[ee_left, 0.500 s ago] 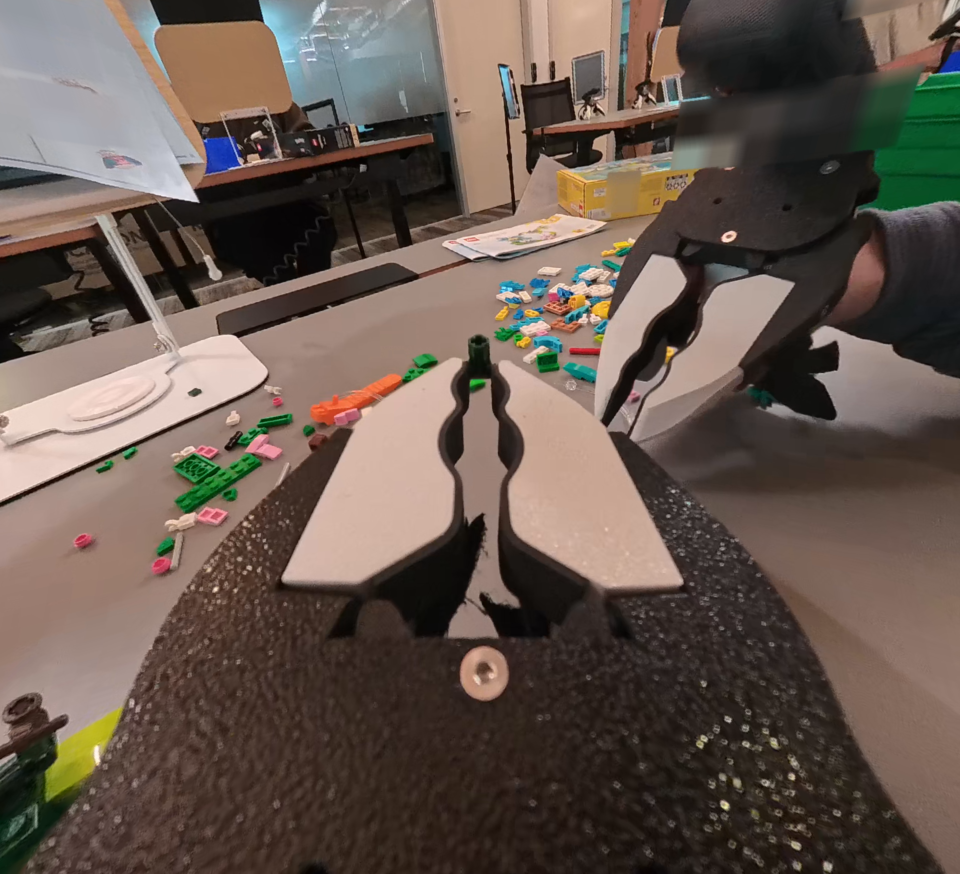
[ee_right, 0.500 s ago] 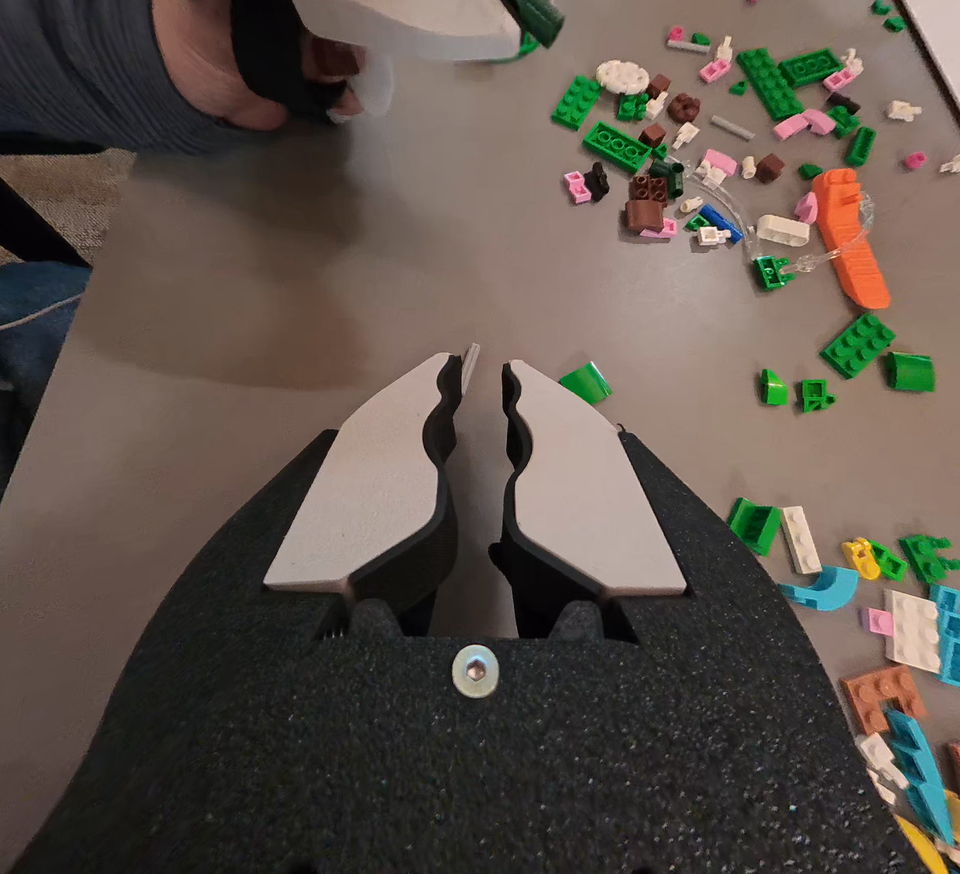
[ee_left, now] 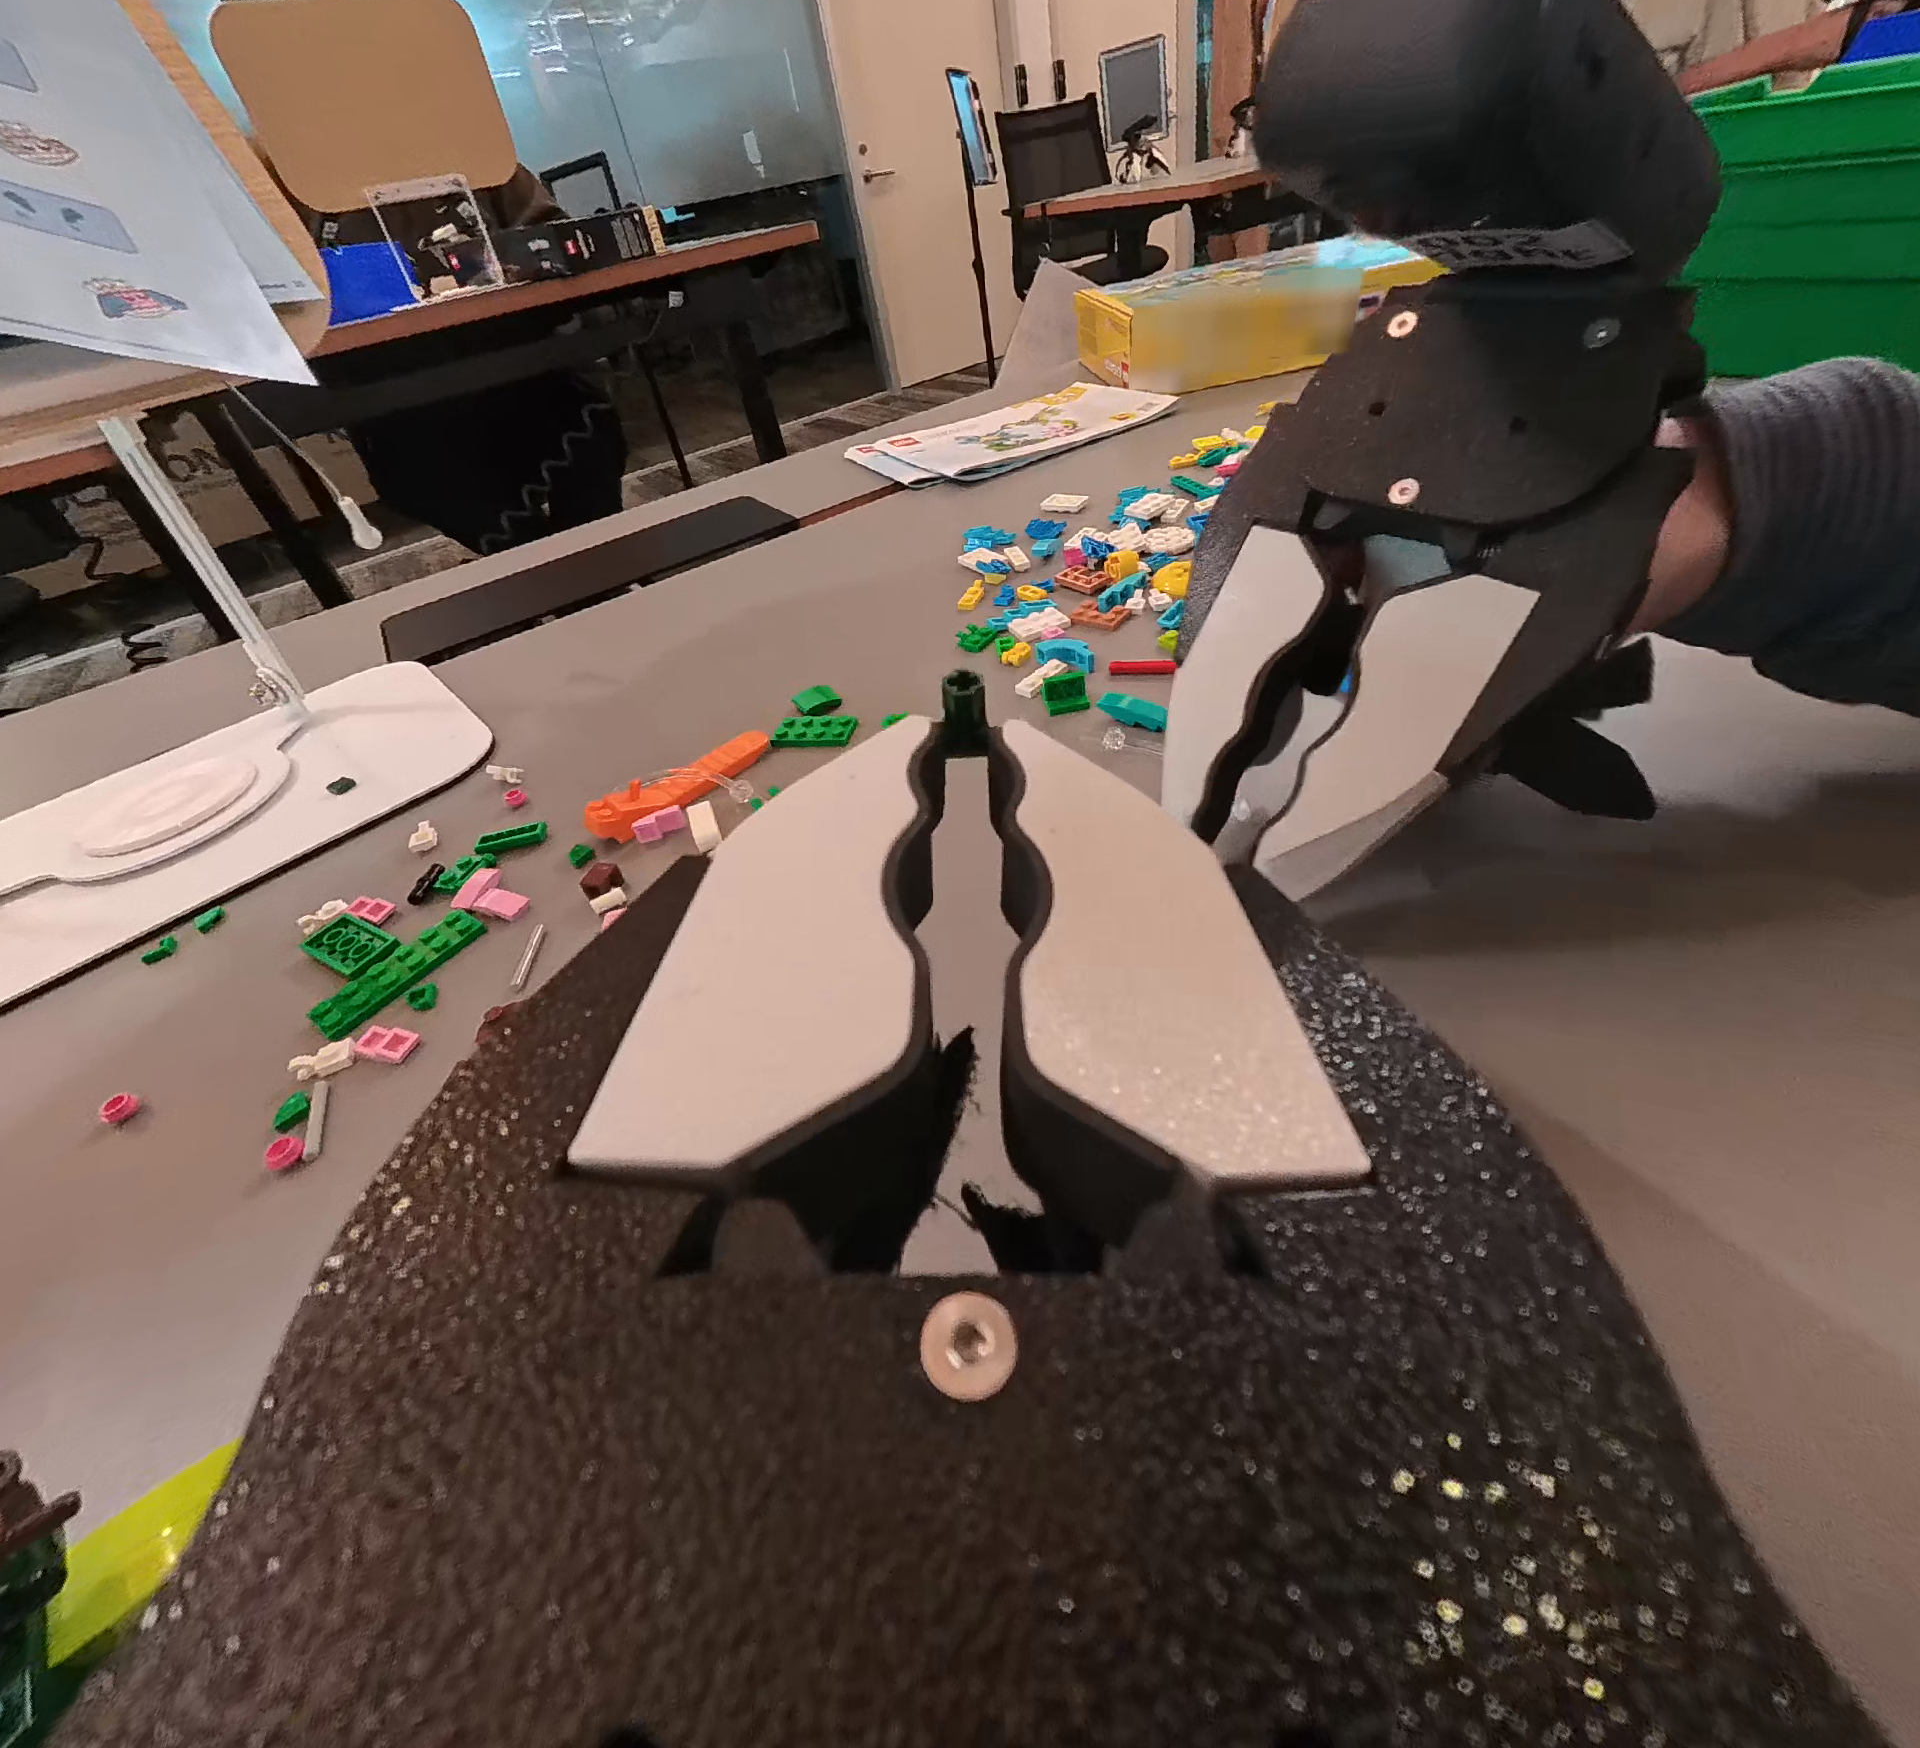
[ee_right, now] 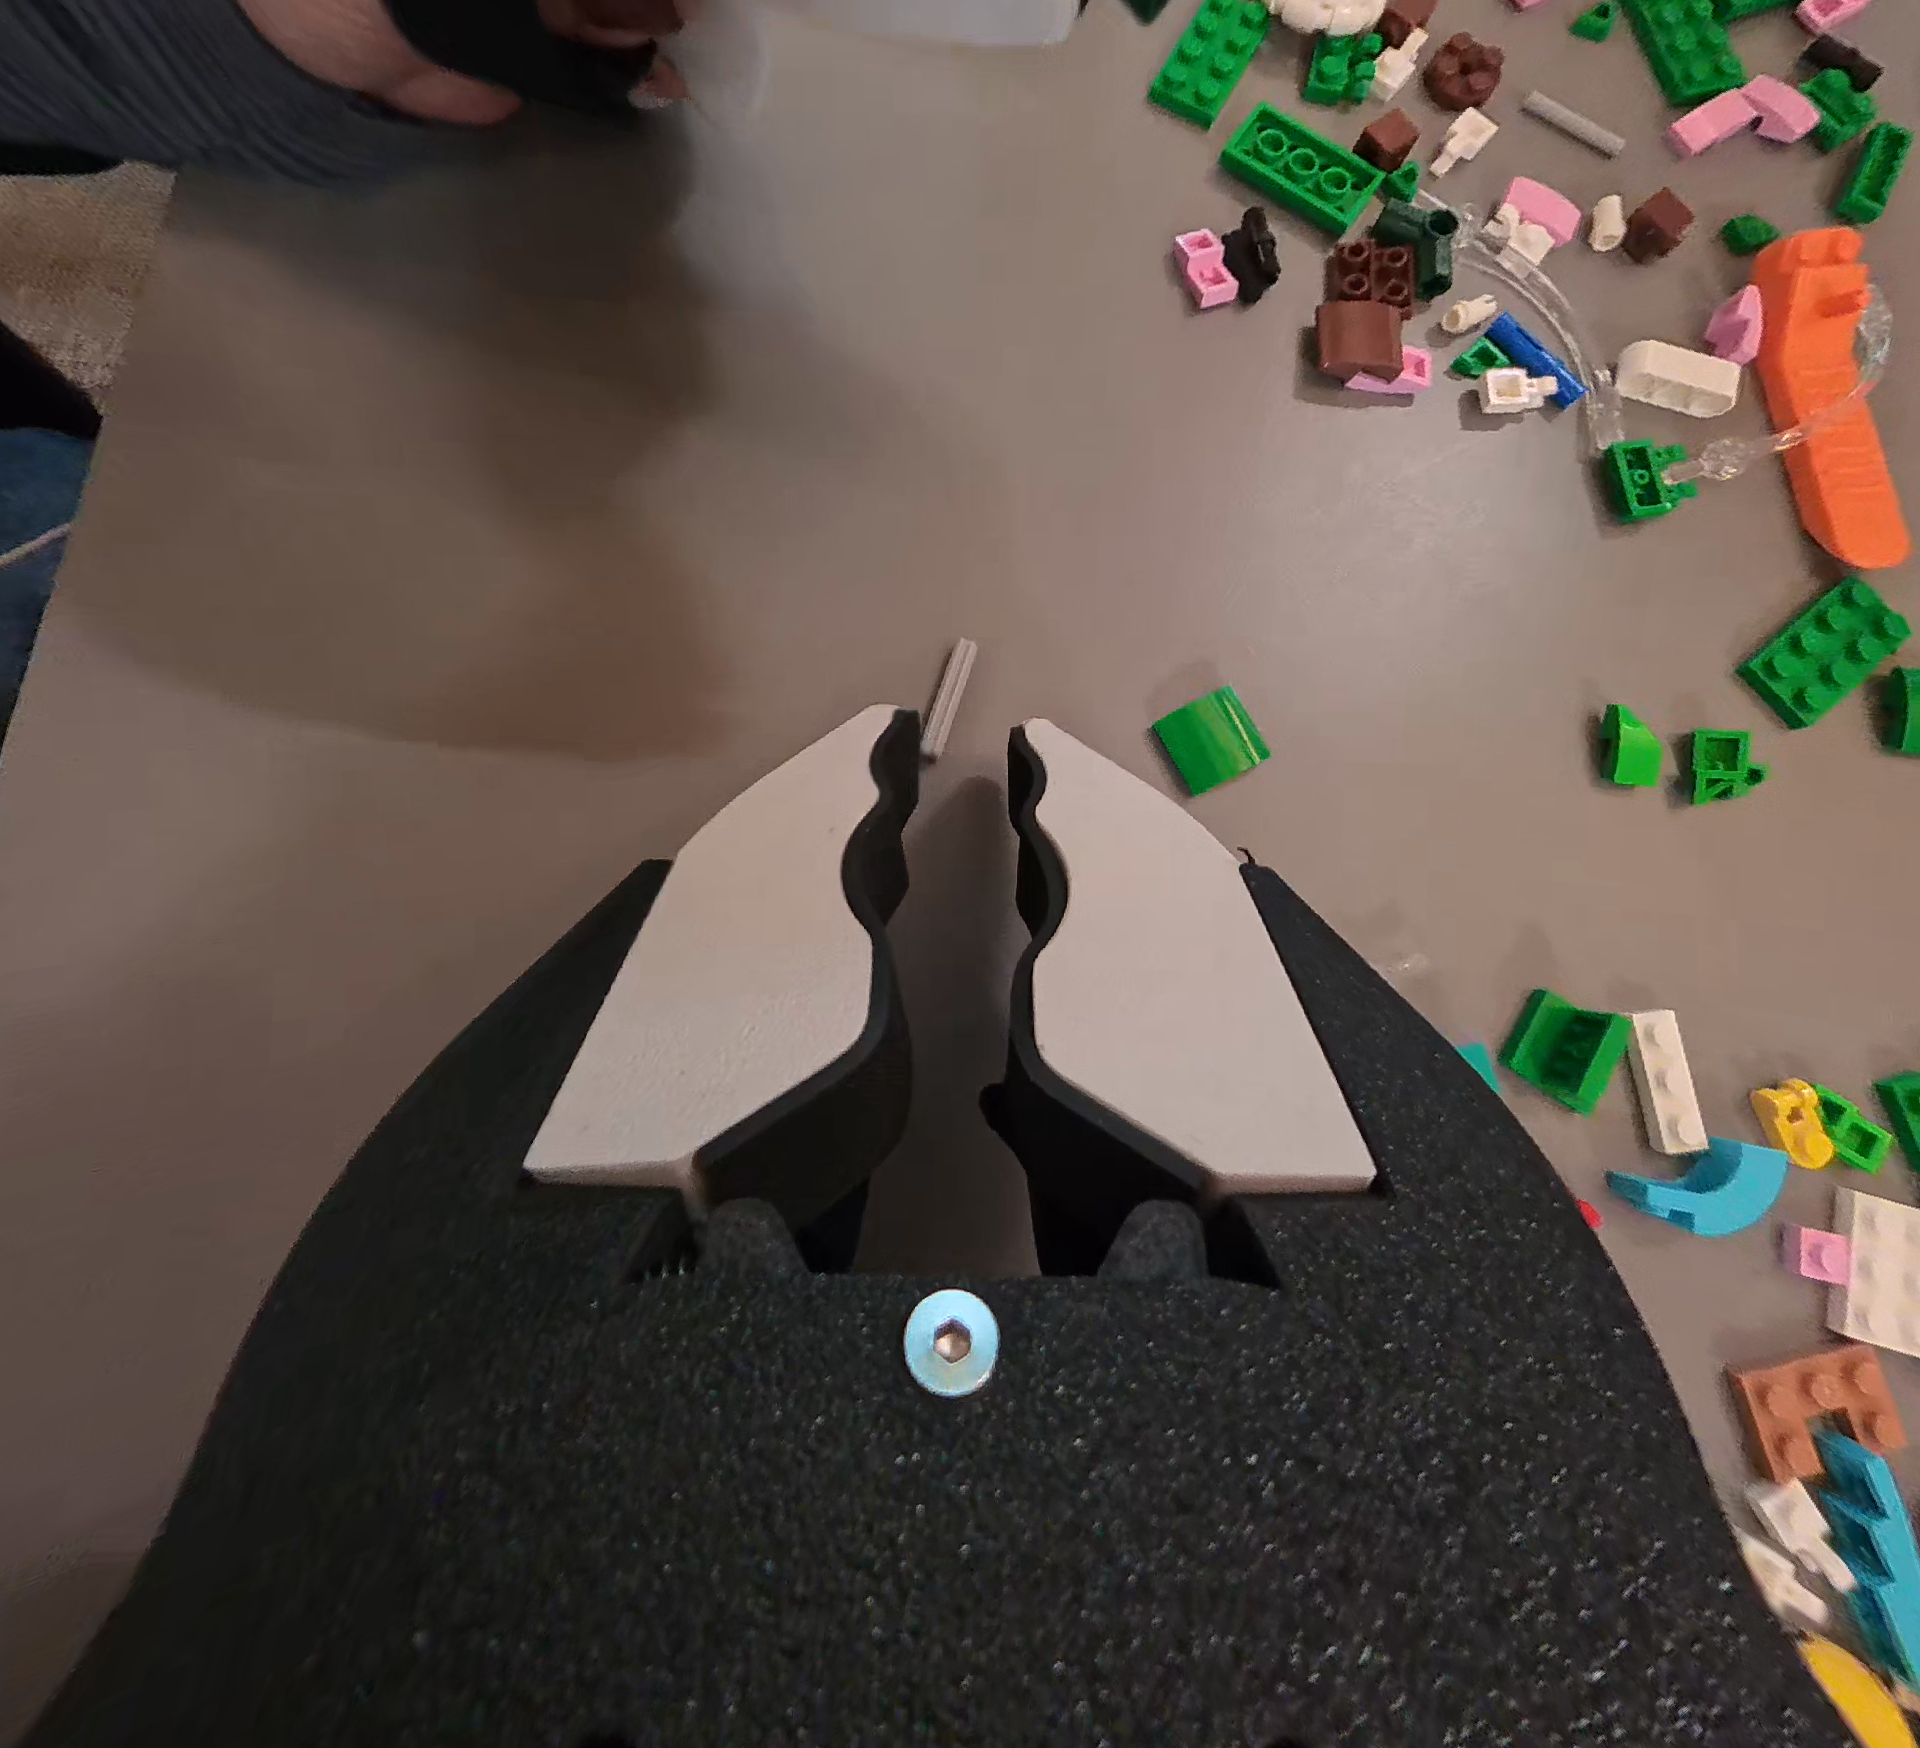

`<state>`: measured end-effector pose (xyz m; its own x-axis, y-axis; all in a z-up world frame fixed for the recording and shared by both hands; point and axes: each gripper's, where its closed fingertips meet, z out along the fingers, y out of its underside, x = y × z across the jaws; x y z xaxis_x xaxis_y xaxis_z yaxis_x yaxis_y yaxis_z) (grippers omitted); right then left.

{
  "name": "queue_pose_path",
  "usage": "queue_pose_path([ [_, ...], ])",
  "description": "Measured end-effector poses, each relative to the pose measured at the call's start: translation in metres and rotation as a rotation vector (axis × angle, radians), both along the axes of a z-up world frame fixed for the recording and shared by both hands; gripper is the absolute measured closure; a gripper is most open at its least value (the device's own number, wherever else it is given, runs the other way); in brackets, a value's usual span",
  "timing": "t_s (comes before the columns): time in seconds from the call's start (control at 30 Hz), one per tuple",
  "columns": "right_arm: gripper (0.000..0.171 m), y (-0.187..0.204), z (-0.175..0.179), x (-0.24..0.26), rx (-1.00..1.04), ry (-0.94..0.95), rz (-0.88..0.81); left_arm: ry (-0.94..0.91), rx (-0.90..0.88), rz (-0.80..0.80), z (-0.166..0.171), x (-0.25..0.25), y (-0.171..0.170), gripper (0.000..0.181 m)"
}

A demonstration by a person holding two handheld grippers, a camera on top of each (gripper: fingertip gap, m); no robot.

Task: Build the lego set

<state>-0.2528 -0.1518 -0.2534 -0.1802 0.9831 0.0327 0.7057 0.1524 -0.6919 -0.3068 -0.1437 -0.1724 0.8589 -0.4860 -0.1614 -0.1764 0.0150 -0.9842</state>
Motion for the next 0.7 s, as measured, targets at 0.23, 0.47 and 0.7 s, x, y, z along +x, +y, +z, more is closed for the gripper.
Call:
queue_pose_path([
  [0.23,0.16,-0.001,0.001,-0.008,0.02,-0.061,-0.082,0.037,-0.009,0.0,-0.004,0.003,0.001,0.174],
  [0.47,0.16,-0.005,-0.005,-0.01,0.058,-0.201,-0.163,0.067,-0.01,0.0,-0.006,0.005,0.001,0.174],
  [0.7,0.168,-0.002,-0.011,-0.015,0.094,-0.236,-0.2,0.072,-0.011,-0.001,-0.006,0.006,0.001,0.174],
])
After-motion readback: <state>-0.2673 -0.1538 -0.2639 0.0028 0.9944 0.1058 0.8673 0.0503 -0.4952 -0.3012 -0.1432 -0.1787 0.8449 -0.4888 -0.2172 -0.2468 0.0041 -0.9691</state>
